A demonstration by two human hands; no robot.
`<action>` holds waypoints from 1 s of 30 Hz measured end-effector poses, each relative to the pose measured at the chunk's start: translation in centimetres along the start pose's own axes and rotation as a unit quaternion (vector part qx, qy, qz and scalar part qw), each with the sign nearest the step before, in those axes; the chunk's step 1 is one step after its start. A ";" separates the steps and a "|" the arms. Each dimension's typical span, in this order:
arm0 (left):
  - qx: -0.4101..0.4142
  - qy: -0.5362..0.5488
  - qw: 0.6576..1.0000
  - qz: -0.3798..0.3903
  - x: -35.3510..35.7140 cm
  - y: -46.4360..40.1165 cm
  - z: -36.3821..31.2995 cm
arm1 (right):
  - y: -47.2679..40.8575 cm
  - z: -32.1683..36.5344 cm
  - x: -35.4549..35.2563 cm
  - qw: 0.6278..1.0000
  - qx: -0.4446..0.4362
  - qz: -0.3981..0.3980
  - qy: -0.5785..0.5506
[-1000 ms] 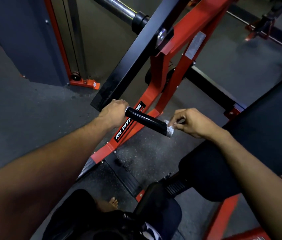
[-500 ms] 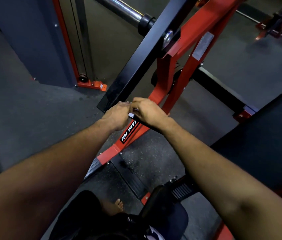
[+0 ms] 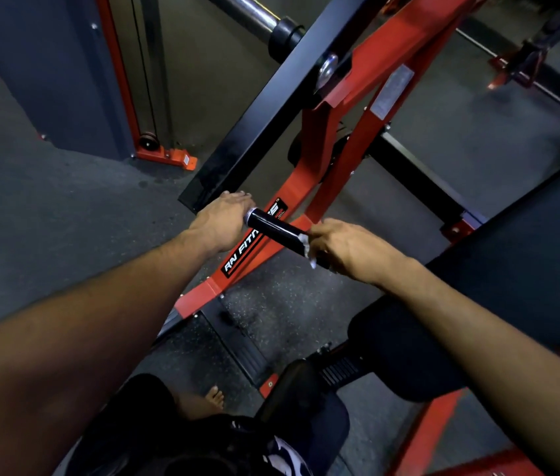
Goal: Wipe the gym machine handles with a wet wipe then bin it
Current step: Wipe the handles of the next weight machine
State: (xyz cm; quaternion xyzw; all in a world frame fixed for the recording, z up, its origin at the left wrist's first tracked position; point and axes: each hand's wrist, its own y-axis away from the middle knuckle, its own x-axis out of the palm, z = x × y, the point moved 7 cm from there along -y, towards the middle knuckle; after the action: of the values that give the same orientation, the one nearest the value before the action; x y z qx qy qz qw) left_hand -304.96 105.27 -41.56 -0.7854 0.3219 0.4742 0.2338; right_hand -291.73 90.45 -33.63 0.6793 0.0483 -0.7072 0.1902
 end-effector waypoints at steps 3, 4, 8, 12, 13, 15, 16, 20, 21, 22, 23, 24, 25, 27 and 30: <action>0.007 -0.002 1.000 -0.002 0.2 0.0 0.2 | 2.0 -0.3 -0.1 0.999 0.008 0.028 0.015; 0.007 -0.002 1.000 0.001 0.3 -0.1 0.3 | 2.2 -0.3 -0.2 0.999 0.008 0.036 0.021; 0.017 0.000 1.000 0.010 0.6 -0.2 0.5 | -0.3 2.0 -2.2 0.999 -0.025 -0.017 0.036; 0.018 0.009 0.999 0.040 0.6 -0.1 0.9 | -6.1 4.5 -1.0 0.991 -0.037 -0.105 0.080; 0.017 0.014 0.999 0.045 0.6 -0.1 0.9 | -7.4 4.6 -0.2 0.989 -0.025 -0.108 0.093; 0.011 0.017 0.999 0.047 0.4 0.0 1.0 | -9.0 4.6 1.1 0.989 -0.015 -0.108 0.104; 0.009 0.018 0.999 0.046 0.4 0.0 1.0 | -9.3 4.6 1.4 0.988 -0.017 -0.109 0.113; 0.020 0.030 0.999 0.037 0.3 0.0 0.9 | -9.4 5.3 1.8 0.971 -0.084 -0.119 0.187; 0.022 0.031 0.999 0.032 0.3 0.1 0.9 | -9.2 5.4 1.8 0.968 -0.100 -0.110 0.201; 0.021 0.030 0.999 0.028 0.3 0.0 0.8 | -9.0 5.4 1.7 0.966 -0.110 -0.095 0.212; 0.020 0.026 0.999 0.024 0.4 -0.1 0.8 | -8.7 5.3 1.7 0.967 -0.113 -0.080 0.216; 0.018 0.024 0.999 0.021 0.3 -0.1 0.7 | -8.2 5.1 1.6 0.970 -0.106 -0.059 0.212; 0.015 0.024 0.999 0.020 0.3 -0.1 0.6 | -7.6 4.6 1.8 0.974 -0.094 -0.031 0.204; 0.014 0.021 1.000 0.013 0.2 -0.1 0.5 | -5.8 3.5 1.8 0.982 -0.070 0.000 0.176; 0.019 0.010 1.000 0.002 -0.1 0.1 0.1 | -2.2 1.8 0.8 0.992 -0.046 -0.009 0.114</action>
State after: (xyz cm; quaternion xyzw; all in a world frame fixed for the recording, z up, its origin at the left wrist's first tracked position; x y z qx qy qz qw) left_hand -305.15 105.34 -41.50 -0.7845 0.3350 0.4608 0.2449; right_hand -294.17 91.70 -34.69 0.7457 0.1082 -0.6236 0.2082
